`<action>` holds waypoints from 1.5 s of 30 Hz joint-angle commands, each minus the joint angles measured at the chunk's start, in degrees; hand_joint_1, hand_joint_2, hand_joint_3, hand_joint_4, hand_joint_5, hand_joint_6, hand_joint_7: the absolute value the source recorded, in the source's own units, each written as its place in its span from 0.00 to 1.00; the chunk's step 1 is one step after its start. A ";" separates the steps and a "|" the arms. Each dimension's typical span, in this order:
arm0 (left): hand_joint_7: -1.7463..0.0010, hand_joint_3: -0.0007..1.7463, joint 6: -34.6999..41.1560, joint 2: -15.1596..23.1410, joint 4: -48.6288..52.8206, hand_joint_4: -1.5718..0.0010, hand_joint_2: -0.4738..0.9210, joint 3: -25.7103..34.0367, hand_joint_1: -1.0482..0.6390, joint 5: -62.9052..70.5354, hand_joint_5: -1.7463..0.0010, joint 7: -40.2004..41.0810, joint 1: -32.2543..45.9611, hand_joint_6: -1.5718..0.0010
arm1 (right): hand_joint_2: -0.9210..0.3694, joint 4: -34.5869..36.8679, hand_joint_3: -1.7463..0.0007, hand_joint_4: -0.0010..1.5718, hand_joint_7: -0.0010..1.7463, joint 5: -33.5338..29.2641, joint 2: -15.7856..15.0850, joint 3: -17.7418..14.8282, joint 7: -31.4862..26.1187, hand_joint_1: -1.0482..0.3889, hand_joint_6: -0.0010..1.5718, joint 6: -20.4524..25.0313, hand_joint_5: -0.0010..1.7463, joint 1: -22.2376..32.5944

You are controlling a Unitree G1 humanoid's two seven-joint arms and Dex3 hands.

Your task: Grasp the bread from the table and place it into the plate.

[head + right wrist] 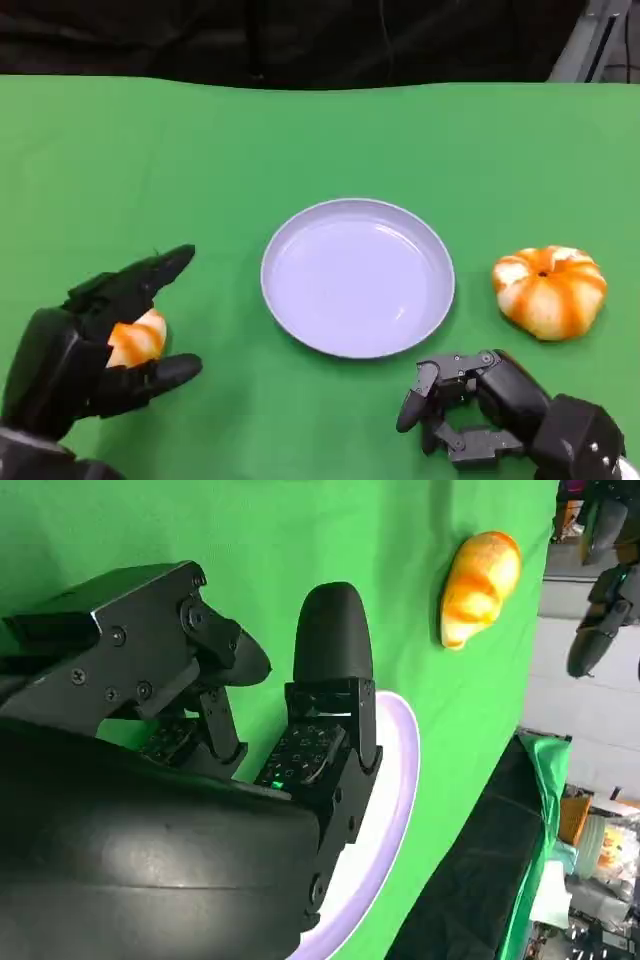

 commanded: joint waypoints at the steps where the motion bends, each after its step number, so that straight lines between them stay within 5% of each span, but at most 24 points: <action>1: 0.98 0.13 8.41 3.55 -3.11 0.68 1.00 -1.99 0.15 3.98 1.00 5.42 1.37 0.66 | 0.24 0.16 0.43 0.63 0.53 0.26 -0.71 -0.41 -0.09 0.87 0.64 -0.37 0.75 -0.28; 22: 0.99 0.12 25.40 8.74 -4.39 0.79 1.00 -9.51 0.13 3.14 1.00 9.32 1.35 0.61 | 0.22 0.02 0.44 0.62 0.51 0.25 -0.68 -0.32 -0.16 0.87 0.64 0.40 0.75 -0.34; 45: 1.00 0.15 25.00 9.54 4.62 0.81 1.00 -13.72 0.12 -3.96 0.99 4.02 -2.57 0.64 | 0.24 0.04 0.43 0.63 0.52 -0.05 -0.83 -0.26 -0.44 0.87 0.64 0.31 0.75 -0.37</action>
